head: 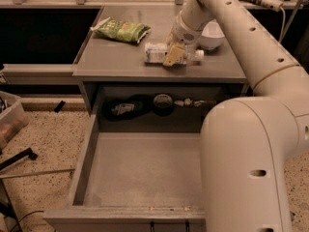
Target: Place blue plastic bottle into top drawer
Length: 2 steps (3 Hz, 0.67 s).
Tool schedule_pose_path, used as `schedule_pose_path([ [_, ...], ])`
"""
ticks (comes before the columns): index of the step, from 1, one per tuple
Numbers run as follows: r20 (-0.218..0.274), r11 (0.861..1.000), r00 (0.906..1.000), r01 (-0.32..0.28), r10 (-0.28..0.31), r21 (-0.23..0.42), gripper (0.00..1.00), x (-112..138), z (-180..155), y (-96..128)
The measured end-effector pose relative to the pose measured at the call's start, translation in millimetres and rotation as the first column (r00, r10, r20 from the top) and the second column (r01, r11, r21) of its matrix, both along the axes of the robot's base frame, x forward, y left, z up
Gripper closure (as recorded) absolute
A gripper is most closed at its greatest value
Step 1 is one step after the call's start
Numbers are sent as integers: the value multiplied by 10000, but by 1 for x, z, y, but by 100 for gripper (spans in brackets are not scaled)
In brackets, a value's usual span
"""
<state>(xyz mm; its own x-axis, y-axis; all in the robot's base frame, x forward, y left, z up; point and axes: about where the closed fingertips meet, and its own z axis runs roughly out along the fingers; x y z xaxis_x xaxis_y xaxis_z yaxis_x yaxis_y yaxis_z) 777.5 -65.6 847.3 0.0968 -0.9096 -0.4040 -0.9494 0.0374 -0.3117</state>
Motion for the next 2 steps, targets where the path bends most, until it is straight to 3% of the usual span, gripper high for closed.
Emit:
schedule_pose_path([
  [1,-58,9996,9998,-198,199,221,89,-15,-3,7],
  [2,-213,9976,9990,-382,395,572,100,-37,-3,11],
])
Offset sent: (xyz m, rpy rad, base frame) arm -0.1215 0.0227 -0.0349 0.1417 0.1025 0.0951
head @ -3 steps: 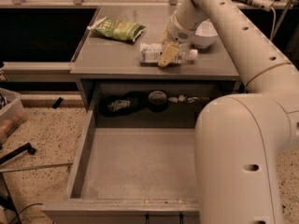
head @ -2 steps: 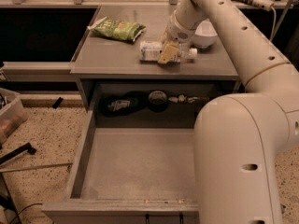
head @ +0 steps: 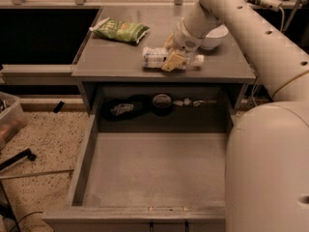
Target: Place blue plastic bottle into top drawer
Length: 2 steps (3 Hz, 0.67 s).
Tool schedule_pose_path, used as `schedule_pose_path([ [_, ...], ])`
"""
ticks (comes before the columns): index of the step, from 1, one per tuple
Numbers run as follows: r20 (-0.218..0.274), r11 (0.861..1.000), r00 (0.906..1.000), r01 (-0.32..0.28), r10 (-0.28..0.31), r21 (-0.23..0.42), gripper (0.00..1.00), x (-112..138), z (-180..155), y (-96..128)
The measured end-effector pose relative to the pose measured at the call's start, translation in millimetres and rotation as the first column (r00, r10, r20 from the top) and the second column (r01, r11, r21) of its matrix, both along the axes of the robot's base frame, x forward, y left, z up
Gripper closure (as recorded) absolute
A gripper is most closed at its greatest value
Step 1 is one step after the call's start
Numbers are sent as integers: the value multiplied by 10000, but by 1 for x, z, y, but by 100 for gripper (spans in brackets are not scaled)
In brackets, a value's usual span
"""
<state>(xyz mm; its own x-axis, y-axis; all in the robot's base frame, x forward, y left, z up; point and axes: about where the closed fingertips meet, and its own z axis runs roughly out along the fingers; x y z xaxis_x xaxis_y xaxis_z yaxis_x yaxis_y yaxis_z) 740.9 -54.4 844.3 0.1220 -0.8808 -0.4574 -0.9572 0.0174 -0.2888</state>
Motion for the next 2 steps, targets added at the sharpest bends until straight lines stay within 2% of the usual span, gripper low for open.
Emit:
schedule_pose_path([
  [1,-147,10000,9999,16,-16,4,100,-28,0,-4],
  [2,-135,10000,9999,30,-29,35,100,-28,1,-4],
])
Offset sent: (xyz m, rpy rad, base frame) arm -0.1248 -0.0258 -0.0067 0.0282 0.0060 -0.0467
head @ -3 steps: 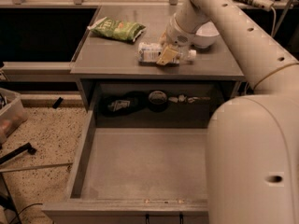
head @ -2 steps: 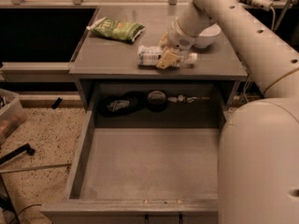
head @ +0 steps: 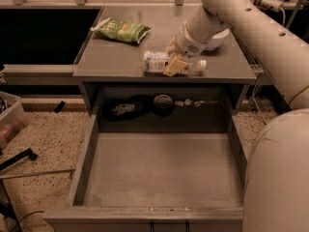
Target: Place blue plastic bottle into top drawer
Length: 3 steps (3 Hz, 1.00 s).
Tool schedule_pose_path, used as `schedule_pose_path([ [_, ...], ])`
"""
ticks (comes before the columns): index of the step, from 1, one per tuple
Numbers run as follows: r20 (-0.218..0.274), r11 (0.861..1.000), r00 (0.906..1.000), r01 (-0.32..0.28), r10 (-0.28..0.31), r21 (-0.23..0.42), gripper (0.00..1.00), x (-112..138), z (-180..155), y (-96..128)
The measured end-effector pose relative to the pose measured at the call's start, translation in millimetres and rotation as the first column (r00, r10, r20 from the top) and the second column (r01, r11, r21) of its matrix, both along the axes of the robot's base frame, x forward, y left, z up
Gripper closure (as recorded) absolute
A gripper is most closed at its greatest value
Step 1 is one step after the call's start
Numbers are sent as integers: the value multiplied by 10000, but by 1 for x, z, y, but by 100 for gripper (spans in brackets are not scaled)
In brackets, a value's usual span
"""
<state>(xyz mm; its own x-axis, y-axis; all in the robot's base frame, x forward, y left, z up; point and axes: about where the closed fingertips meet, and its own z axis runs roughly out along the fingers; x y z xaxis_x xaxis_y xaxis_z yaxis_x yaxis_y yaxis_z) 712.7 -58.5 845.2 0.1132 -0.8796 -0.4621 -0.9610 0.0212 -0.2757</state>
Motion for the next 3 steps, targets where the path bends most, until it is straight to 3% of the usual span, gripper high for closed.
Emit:
schedule_pose_path([
  [2,-69,9998,9998,201,-201,91,100,-9,2,-3],
  [3,-12,9985,9985,553,-553,21,100,-27,3,-13],
])
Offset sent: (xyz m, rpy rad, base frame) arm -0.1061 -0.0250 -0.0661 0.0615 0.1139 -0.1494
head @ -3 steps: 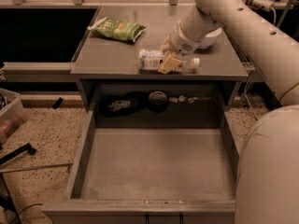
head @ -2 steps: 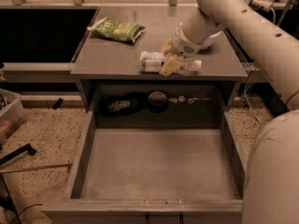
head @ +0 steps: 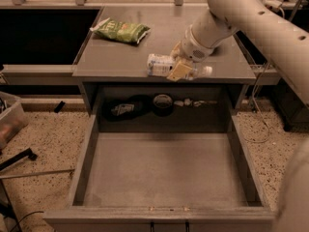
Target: Place blue plastic bottle into top drawer
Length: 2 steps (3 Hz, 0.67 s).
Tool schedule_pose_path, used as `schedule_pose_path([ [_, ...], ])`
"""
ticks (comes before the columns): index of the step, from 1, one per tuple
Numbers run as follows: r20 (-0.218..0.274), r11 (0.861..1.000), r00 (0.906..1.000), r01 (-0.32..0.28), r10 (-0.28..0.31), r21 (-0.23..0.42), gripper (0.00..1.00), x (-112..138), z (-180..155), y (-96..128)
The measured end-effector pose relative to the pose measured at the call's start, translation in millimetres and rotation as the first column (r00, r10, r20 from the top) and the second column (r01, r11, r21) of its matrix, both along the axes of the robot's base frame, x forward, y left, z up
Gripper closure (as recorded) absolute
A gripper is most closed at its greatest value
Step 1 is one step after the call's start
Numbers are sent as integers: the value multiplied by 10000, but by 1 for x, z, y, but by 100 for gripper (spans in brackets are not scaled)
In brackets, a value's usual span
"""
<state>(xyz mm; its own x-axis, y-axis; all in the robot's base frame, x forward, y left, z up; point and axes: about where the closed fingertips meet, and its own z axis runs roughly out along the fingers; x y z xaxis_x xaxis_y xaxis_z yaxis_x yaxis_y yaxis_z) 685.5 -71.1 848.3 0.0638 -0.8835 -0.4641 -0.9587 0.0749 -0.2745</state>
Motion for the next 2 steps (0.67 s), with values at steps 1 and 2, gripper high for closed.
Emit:
schedule_pose_path([
  [1,181,9958,9957,909,-908,-61,100,-48,20,-24],
  [2,687,9917,9911,1179,-1142,-520,100,-78,60,-39],
])
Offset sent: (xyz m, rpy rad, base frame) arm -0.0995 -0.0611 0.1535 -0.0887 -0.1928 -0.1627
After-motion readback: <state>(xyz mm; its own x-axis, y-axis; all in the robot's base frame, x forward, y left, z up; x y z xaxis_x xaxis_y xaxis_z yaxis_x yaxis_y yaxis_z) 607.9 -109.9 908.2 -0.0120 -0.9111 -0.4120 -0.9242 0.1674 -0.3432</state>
